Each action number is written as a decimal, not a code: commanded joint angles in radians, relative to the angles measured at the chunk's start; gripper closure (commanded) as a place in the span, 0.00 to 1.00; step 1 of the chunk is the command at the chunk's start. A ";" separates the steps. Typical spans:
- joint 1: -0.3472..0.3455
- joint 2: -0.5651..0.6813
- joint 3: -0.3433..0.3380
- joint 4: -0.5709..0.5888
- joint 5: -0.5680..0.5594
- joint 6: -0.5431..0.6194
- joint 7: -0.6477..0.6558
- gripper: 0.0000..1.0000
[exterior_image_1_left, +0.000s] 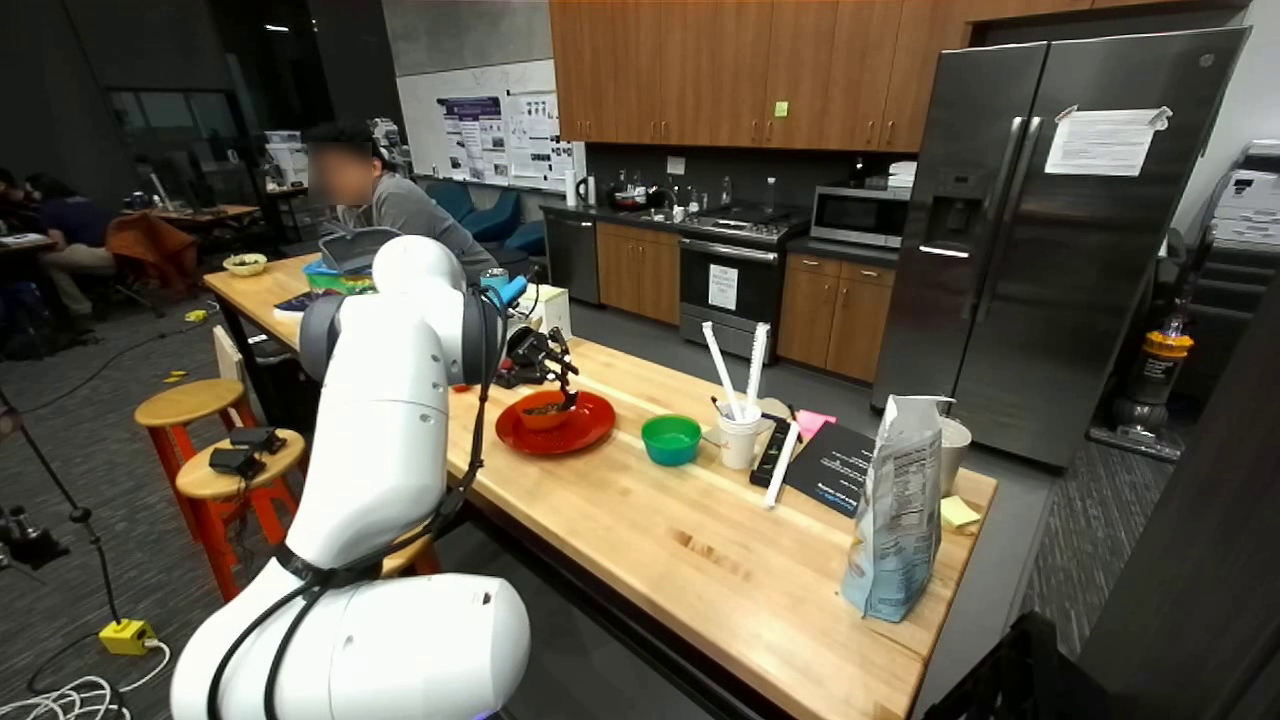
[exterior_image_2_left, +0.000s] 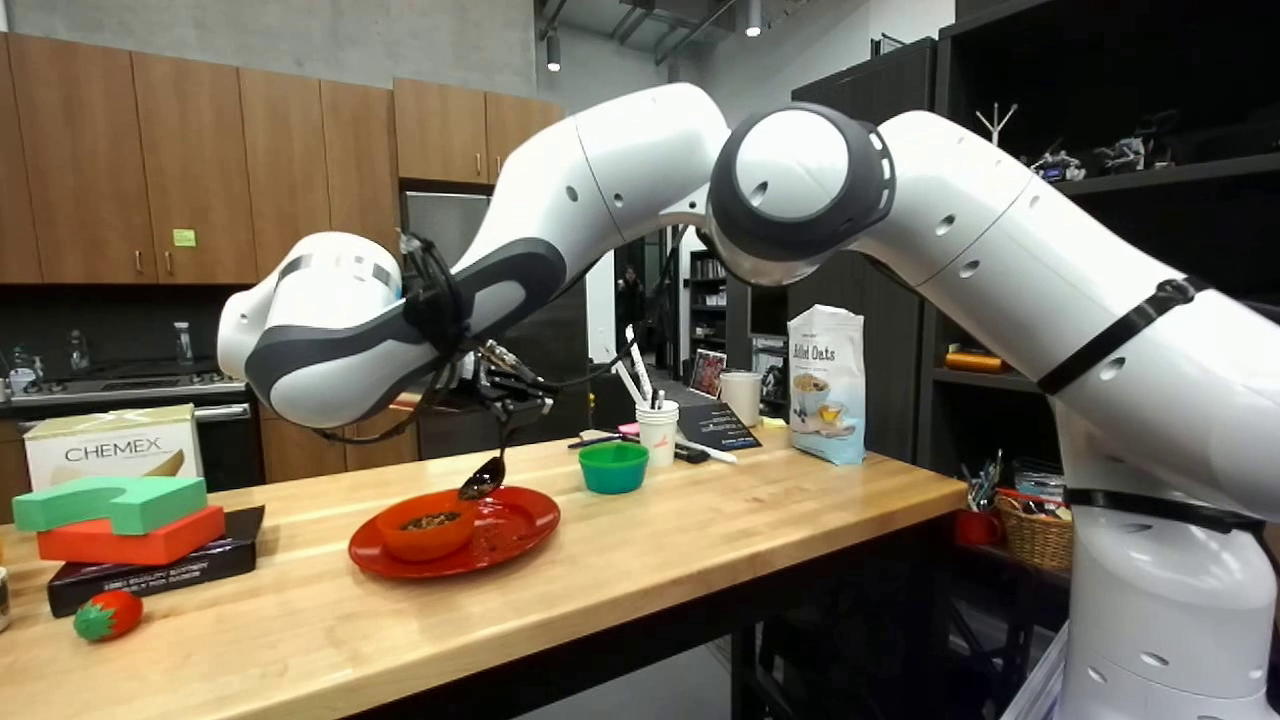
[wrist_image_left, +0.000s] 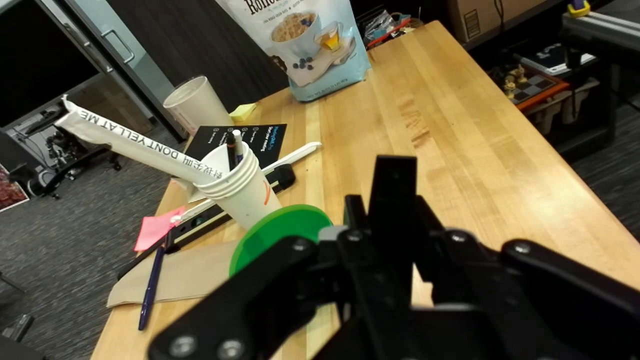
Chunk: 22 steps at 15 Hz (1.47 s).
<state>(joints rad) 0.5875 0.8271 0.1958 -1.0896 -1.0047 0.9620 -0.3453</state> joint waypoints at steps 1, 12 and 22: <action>0.006 0.065 -0.020 0.128 -0.011 -0.054 -0.067 0.94; 0.027 0.191 -0.090 0.300 -0.087 -0.187 -0.245 0.94; 0.074 0.290 -0.152 0.384 -0.286 -0.217 -0.521 0.94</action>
<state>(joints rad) 0.6363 1.0738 0.0835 -0.7723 -1.2271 0.7700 -0.7555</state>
